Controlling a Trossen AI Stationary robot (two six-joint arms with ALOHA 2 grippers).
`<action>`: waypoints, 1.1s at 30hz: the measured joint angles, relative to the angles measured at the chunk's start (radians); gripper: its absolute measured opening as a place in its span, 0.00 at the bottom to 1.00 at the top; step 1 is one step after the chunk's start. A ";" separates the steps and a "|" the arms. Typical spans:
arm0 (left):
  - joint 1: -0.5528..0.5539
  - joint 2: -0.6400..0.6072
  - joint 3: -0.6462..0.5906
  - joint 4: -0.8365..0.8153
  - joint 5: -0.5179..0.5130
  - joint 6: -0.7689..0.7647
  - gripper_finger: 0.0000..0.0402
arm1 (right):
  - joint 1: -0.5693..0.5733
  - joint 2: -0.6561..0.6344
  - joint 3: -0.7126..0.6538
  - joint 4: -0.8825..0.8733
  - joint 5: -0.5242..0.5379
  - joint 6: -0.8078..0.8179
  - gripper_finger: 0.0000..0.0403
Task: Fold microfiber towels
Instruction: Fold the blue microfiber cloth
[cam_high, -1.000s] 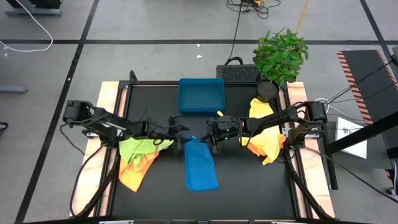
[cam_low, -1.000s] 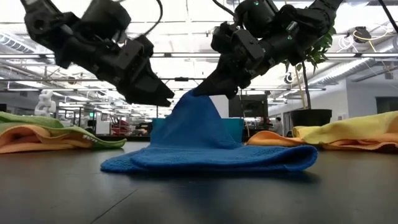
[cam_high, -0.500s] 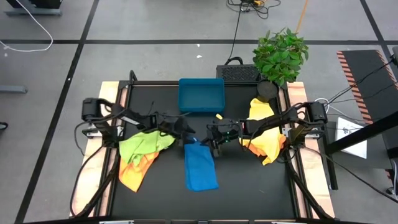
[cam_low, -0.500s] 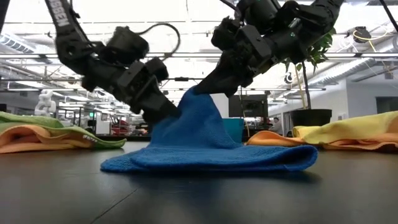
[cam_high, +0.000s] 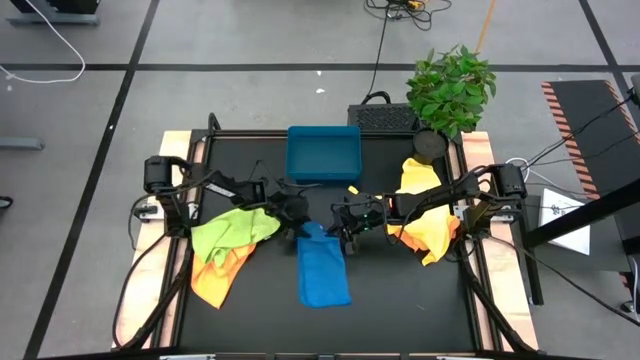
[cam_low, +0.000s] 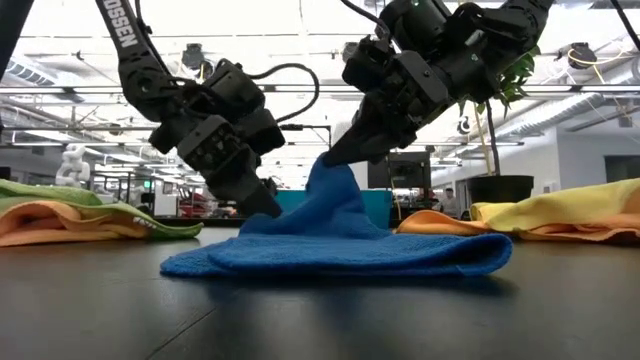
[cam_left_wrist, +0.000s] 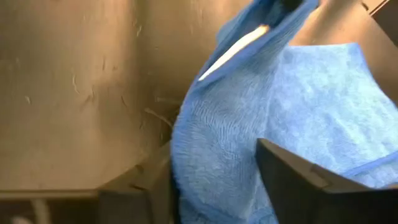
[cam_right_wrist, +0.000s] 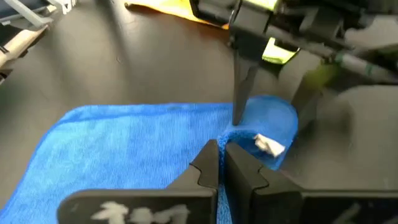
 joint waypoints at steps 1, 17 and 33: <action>0.000 -0.006 0.000 -0.001 0.000 0.005 0.43 | 0.000 0.000 0.000 -0.003 0.000 0.000 0.00; -0.077 -0.247 0.000 -0.214 -0.208 0.068 0.01 | 0.010 -0.159 0.000 -0.175 0.209 -0.040 0.00; -0.421 -0.318 0.001 -0.221 -0.722 0.062 0.01 | 0.150 -0.170 0.001 -0.223 0.391 -0.066 0.00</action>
